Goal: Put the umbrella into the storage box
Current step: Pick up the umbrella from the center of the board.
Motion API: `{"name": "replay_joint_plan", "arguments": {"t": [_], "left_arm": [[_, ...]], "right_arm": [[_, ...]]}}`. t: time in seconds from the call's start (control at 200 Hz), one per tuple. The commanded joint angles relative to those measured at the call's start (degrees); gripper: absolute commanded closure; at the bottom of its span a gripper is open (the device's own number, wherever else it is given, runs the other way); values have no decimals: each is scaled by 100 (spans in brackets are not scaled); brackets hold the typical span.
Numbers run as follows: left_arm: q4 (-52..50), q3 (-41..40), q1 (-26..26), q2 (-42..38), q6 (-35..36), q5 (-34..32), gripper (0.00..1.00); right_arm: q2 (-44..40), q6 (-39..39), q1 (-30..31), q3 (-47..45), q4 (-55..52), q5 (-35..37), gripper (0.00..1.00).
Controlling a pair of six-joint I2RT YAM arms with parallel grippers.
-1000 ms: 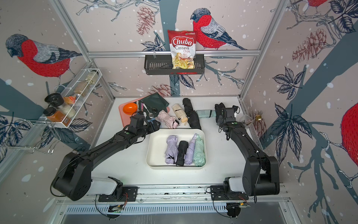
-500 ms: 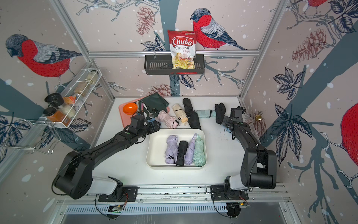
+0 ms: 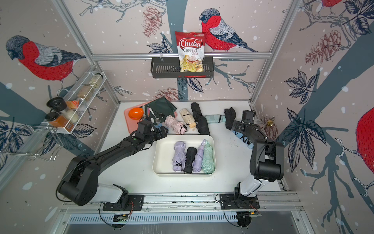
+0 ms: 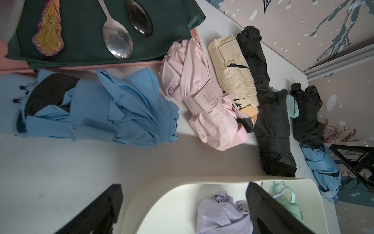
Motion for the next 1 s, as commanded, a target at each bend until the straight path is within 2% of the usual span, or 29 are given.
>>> {"name": "replay_joint_plan", "arguments": {"t": [0.0,0.365,0.525,0.83,0.996], "left_arm": [[183,21,8,27,97,30,1],[190,33,8,64,82,29,1],[204,70,8,97,84,55,1],[207,82,8,88,97,99,1],[199,60,8,62,105,106,1]], "right_arm": [[80,21,-34,2,64,-180,0],[-164,337,16,-434,24,-734,4],[-383,652,241,-521,-201,-972,8],[-478,1034,857,-363,-947,-475,13],[-496,700,818,-104,-1168,-154,3]]}}
